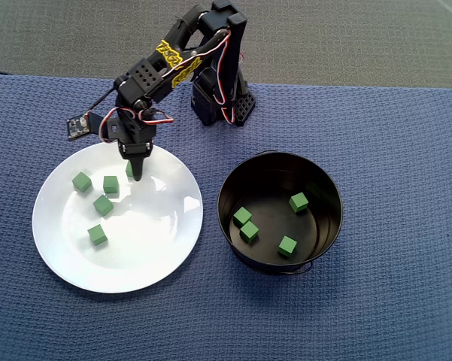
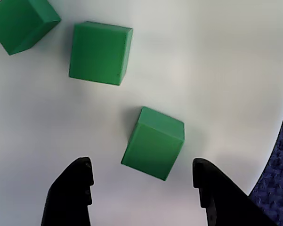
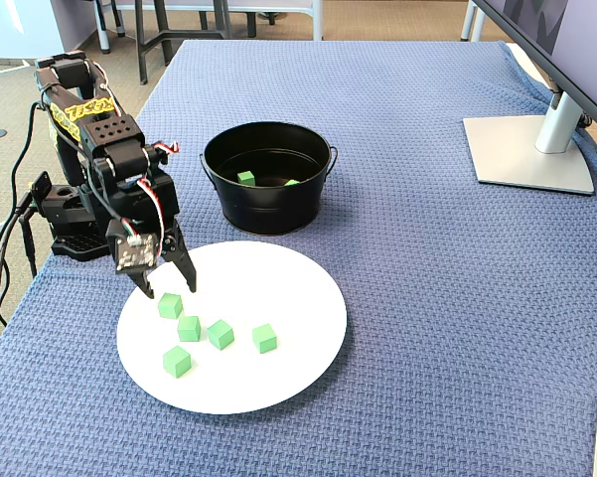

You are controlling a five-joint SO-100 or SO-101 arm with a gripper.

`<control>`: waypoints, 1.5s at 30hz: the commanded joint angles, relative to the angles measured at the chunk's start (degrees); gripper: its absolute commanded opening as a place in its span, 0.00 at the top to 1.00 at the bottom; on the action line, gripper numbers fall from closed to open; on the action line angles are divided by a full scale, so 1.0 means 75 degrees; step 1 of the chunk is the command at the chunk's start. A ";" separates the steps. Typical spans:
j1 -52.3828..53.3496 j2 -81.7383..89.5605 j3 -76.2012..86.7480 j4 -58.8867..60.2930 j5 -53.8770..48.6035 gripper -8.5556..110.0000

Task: Pick up the green cubes from the white plate and place them in the black recipient

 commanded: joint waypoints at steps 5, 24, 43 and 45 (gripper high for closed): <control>0.0246 -0.0188 -0.0293 -0.0703 0.0516 0.78; 0.0141 -0.0199 0.0176 -0.0527 0.0246 0.79; 0.0176 -0.0082 0.0680 -0.1430 0.0562 0.93; 0.0176 -0.0047 0.0680 -0.1453 0.0645 0.93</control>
